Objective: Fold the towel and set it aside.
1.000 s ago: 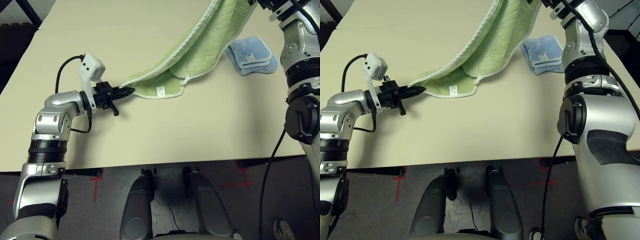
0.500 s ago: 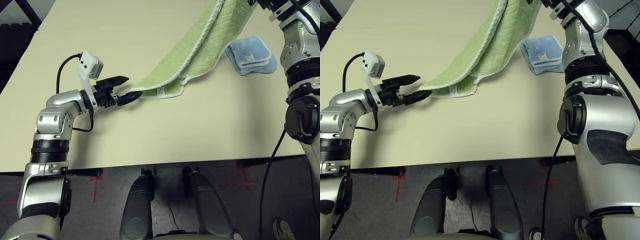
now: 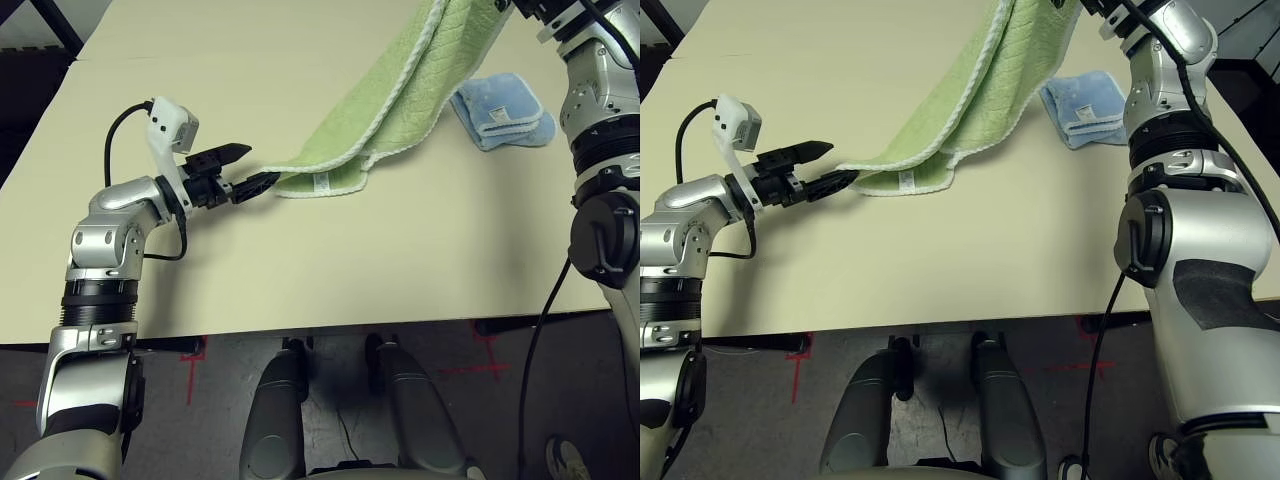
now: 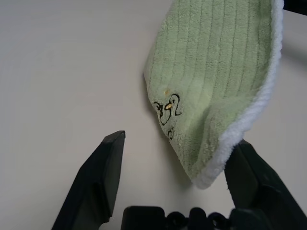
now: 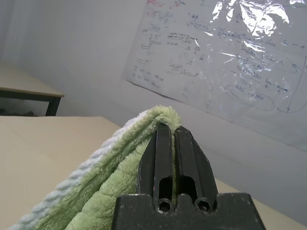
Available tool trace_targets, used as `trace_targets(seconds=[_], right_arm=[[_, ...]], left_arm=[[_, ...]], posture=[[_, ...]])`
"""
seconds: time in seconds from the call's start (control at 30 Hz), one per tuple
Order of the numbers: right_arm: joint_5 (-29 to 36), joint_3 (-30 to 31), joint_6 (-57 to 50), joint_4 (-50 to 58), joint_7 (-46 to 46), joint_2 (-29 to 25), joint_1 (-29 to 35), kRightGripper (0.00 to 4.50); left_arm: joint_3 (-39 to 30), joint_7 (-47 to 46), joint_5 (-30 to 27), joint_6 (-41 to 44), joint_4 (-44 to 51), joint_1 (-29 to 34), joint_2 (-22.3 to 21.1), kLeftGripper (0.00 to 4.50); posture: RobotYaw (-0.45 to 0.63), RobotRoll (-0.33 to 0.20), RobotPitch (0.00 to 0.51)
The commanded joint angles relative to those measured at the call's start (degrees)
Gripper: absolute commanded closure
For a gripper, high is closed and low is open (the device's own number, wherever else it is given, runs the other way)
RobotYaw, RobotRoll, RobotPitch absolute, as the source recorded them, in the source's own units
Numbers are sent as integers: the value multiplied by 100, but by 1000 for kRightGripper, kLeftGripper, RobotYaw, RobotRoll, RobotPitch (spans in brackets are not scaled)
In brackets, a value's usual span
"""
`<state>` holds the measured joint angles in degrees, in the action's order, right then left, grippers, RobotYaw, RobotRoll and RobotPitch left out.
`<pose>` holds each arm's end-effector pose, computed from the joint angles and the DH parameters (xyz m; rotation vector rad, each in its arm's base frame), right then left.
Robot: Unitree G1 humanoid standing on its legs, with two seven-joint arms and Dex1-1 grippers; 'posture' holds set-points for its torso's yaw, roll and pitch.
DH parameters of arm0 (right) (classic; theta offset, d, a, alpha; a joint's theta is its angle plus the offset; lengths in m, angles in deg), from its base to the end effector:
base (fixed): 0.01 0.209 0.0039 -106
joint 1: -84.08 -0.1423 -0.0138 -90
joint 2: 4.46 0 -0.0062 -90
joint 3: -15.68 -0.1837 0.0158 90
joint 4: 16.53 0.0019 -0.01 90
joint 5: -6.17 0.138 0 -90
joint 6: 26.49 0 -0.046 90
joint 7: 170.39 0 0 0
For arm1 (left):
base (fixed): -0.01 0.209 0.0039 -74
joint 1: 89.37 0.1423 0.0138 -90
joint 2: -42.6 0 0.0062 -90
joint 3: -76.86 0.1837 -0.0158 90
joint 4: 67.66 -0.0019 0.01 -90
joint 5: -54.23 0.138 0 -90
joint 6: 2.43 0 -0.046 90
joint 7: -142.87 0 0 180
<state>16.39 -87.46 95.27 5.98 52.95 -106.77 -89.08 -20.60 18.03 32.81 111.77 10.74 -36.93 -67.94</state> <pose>0.3532 -0.2248 0.3268 -0.3231 -0.8495 0.4958 0.2950 0.2633 0.2076 0.1936 -0.0269 -0.8225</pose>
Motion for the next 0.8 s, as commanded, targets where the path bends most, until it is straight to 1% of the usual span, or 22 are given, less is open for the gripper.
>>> trace_targets(seconds=[0.03, 0.17, 0.2, 0.23, 0.27, 0.4, 0.57, 0.63, 0.73, 0.8], right_arm=[[25, -14, -23, 108, 40, 1, -91, 4500], [26, -13, -29, 113, 47, 16, -89, 4500], [27, -13, -31, 114, 48, 19, -90, 4500], [28, -14, -32, 117, 50, 20, -89, 4500], [28, -14, -34, 118, 50, 21, -88, 4500], [21, -13, -48, 109, 32, 24, -80, 4500], [37, -64, -183, 37, -68, -24, 31, 4500], [69, -115, -296, 9, -125, -77, 116, 4500], [121, -208, -602, -18, -131, -276, 455, 4500], [160, -245, -752, 63, -41, -363, 679, 4500]], left_arm=[[65, 132, -34, -95, 207, 147, -55, 2098], [70, 197, -76, -50, 304, 162, -46, 3645], [71, 213, -85, -40, 323, 166, -49, 3966], [69, 221, -95, -31, 337, 169, -52, 4404], [64, 228, -104, -24, 345, 170, -56, 4463], [24, 291, -167, 18, 341, 148, -128, 4463], [-64, 216, -60, -107, 115, 42, -305, 4463], [-127, 85, 15, -194, -20, -50, -368, 4463], [-259, -443, 286, -376, -138, -185, -488, 4463], [-352, -673, 345, -443, -60, -168, -534, 4463]], posture=[[16, 0, 226], [15, 0, 226], [15, 0, 227], [15, 0, 226], [15, 0, 226], [15, 0, 227], [17, 0, 233], [19, 0, 240], [18, 0, 244], [18, 0, 251]])
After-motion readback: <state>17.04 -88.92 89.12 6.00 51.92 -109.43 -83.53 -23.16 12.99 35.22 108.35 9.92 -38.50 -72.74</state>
